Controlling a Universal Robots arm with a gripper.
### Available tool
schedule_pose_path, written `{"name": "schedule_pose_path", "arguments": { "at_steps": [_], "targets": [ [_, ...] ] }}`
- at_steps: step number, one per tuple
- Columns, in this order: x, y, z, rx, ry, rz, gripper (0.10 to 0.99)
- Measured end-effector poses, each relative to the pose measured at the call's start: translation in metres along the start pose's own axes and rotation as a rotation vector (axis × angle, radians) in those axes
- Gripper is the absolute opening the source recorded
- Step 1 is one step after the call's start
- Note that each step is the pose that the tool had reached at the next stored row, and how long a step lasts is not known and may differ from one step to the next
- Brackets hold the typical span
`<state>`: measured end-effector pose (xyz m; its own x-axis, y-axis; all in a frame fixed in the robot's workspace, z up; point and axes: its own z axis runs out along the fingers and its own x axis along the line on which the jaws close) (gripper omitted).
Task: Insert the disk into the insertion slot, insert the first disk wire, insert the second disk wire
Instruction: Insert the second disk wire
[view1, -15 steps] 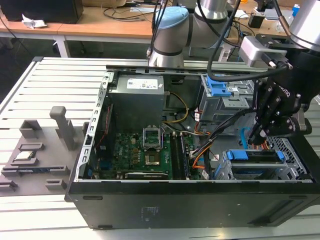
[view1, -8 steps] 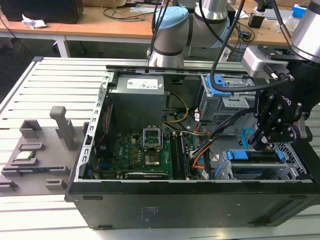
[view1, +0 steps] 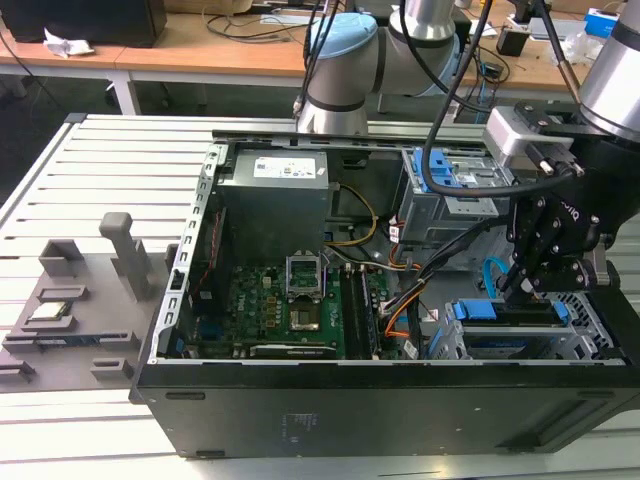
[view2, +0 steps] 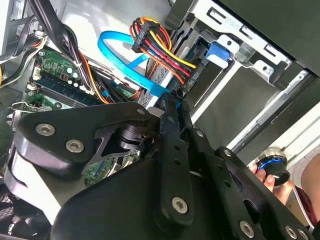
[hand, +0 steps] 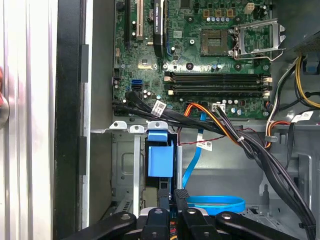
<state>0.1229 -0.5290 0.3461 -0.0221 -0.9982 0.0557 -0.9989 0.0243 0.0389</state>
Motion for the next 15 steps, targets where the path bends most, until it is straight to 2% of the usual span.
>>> {"name": "schedule_pose_path", "arguments": {
  "at_steps": [15],
  "targets": [
    [0.0013, -0.0020, 0.0045, 0.000, 0.0001, 0.000, 0.161]
  ]
}}
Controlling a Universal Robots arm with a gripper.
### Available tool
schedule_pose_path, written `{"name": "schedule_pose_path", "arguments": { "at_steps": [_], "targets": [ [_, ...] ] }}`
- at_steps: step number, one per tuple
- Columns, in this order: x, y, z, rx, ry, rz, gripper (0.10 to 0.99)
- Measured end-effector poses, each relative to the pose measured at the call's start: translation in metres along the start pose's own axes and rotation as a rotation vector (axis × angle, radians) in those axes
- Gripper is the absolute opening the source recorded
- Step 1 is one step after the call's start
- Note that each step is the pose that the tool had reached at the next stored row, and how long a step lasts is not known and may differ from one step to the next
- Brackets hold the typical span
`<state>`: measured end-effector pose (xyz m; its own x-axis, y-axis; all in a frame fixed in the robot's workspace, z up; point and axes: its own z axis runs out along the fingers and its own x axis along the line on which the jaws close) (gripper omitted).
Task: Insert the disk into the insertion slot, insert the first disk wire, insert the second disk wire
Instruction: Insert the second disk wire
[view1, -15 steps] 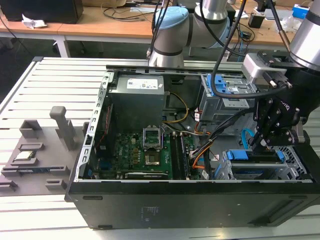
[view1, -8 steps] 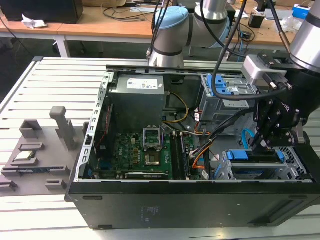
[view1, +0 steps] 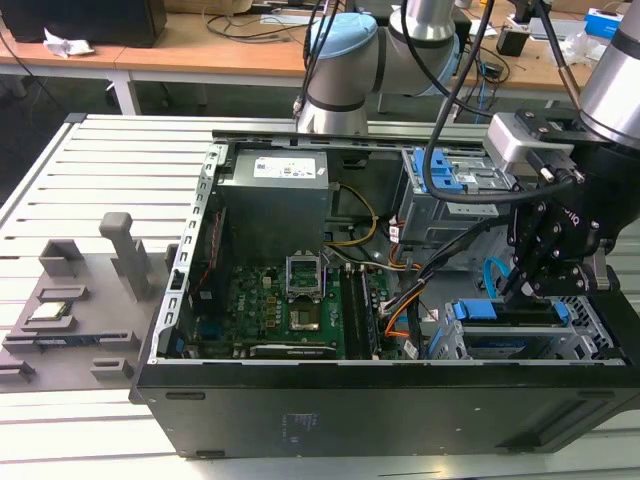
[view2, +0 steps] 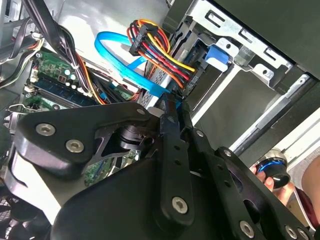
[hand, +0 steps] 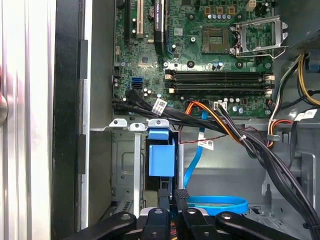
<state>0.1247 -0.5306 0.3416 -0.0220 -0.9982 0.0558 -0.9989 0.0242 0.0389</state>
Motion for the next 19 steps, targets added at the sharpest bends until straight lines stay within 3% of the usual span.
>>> {"name": "schedule_pose_path", "arguments": {
  "at_steps": [10, 11, 12, 14, 16, 19],
  "targets": [
    [0.0001, -0.0002, 0.0046, 0.000, 0.0002, 0.000, 0.173],
    [0.0001, -0.0002, 0.0045, 0.000, 0.0007, 0.000, 0.235],
    [0.0002, -0.0002, 0.0035, 0.000, 0.0013, 0.000, 0.235],
    [0.0006, 0.0002, -0.0050, 0.000, 0.0012, 0.000, 0.235],
    [-0.0008, 0.0008, -0.0199, 0.000, 0.0013, 0.000, 0.235],
    [-0.0023, 0.0012, -0.0298, 0.000, 0.0013, 0.000, 0.157]
  ]
}}
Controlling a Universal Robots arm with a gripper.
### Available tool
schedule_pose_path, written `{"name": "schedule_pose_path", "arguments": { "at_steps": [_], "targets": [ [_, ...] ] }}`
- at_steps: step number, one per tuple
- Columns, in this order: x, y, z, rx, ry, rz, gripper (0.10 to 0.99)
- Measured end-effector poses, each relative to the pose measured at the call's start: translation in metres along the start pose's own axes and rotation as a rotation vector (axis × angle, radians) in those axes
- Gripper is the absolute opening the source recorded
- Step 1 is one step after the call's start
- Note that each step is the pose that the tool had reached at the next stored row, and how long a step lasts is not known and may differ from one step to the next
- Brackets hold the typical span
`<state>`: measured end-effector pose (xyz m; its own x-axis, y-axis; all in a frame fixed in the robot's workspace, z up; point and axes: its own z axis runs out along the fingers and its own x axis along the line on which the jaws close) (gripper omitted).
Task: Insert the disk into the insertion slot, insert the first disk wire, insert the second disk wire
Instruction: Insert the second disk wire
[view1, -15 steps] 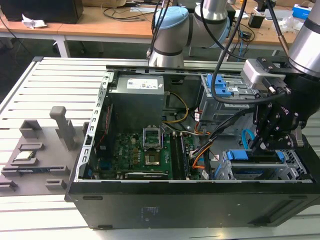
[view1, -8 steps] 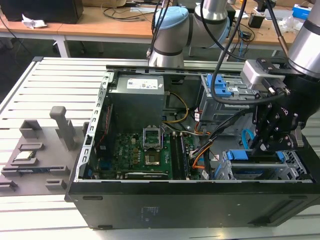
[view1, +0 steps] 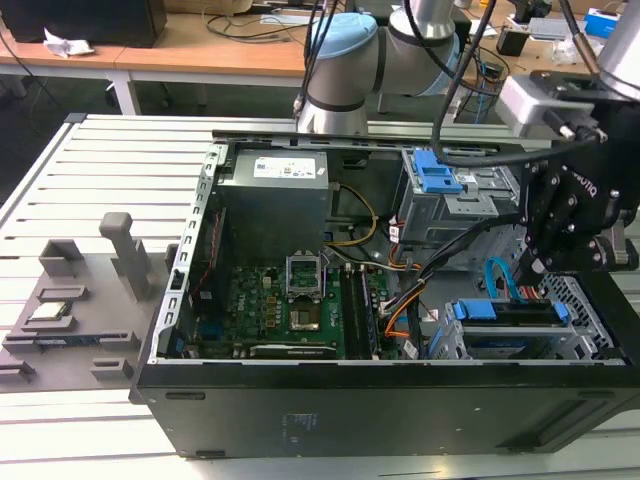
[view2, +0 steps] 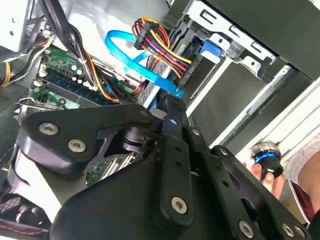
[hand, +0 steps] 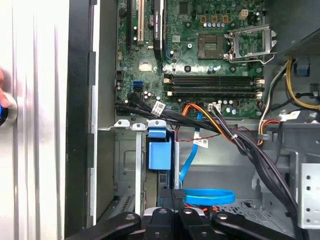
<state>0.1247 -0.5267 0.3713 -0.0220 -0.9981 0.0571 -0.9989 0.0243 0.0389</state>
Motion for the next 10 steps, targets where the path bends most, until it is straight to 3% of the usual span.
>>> {"name": "schedule_pose_path", "arguments": {
  "at_steps": [1, 3, 10],
  "targets": [
    [-0.0001, 0.0002, -0.0050, 0.000, -0.0001, 0.000, 0.106],
    [-0.0001, 0.0005, -0.0125, 0.000, -0.0001, 0.000, 0.106],
    [0.0000, 0.0006, -0.0145, 0.000, -0.0003, 0.000, 0.106]
  ]
}}
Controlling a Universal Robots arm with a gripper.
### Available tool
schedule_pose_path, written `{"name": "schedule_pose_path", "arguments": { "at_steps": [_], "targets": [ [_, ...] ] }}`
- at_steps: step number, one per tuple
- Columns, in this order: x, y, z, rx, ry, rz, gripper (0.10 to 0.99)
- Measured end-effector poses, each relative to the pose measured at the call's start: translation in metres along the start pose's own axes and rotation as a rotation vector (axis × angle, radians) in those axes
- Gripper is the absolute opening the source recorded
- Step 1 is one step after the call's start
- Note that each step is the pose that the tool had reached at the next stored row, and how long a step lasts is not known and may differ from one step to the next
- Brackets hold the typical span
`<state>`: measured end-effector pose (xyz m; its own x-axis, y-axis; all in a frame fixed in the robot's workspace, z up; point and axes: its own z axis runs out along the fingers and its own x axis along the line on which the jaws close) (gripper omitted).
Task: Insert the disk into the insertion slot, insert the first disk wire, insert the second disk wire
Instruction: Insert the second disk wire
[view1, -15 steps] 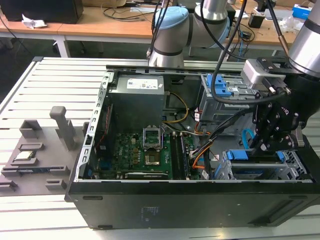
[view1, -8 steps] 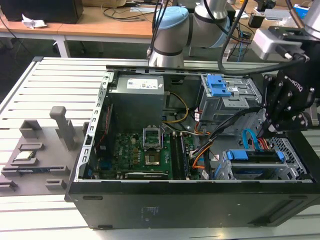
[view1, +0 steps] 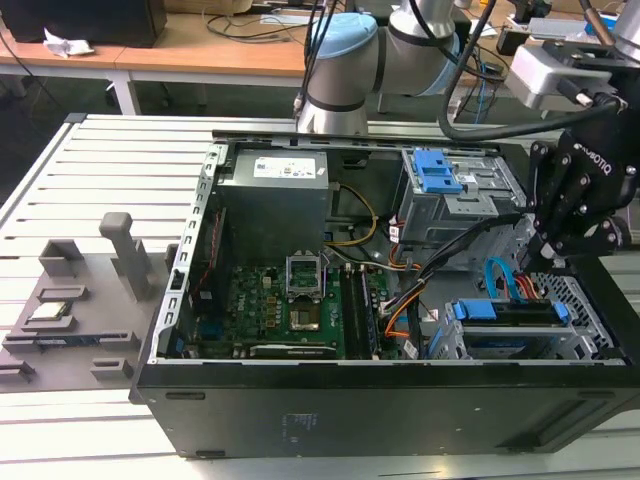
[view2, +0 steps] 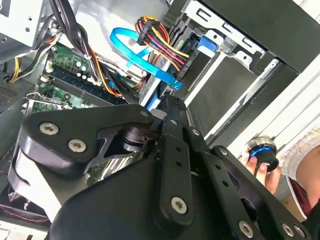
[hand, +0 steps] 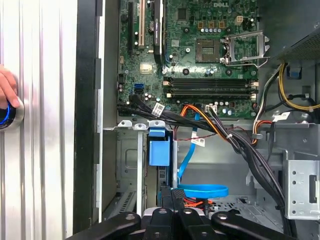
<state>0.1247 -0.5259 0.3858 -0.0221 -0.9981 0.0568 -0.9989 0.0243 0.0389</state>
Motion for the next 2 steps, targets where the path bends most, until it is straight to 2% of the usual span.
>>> {"name": "schedule_pose_path", "arguments": {
  "at_steps": [2],
  "targets": [
    [0.0000, 0.0000, 0.0000, 0.000, -0.0002, 0.000, 0.106]
  ]
}}
